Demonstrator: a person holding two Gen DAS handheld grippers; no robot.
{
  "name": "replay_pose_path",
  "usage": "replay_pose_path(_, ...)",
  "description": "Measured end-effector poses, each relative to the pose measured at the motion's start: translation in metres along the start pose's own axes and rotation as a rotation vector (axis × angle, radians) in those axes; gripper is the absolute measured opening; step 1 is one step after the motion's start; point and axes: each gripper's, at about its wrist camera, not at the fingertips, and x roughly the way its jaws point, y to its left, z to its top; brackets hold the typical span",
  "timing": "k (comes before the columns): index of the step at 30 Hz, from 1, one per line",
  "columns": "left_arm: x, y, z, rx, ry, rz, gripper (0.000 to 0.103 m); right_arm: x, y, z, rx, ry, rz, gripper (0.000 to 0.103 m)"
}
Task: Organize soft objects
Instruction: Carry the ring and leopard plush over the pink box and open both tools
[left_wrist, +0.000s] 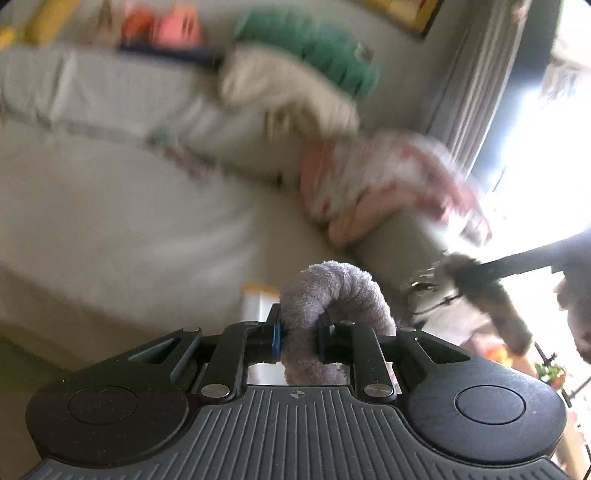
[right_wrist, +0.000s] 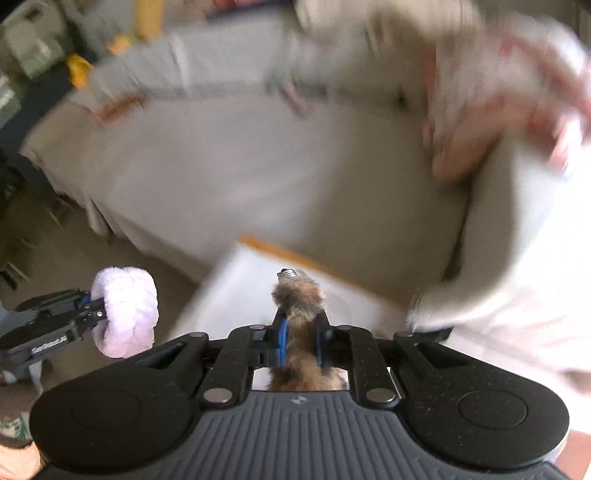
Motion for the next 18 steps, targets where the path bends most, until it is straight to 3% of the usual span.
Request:
replay_pose_path(5, -0.086, -0.034, 0.034, 0.059, -0.180, 0.008, 0.020, -0.124, 0.020, 0.000, -0.018, -0.268, 0.019, 0.013)
replay_pose_path(9, -0.124, -0.069, 0.050, 0.085, -0.261, -0.036, 0.020, -0.199, 0.023, -0.008, -0.042, -0.424, 0.021, 0.013)
replay_pose_path(13, -0.134, -0.111, 0.062, 0.115, -0.276, -0.101, 0.020, -0.255, 0.009, -0.019, -0.030, -0.527, -0.011, 0.013)
replay_pose_path(18, -0.120, -0.158, 0.065, 0.144, -0.201, -0.205, 0.020, -0.306, -0.020, -0.041, 0.002, -0.617, -0.062, 0.014)
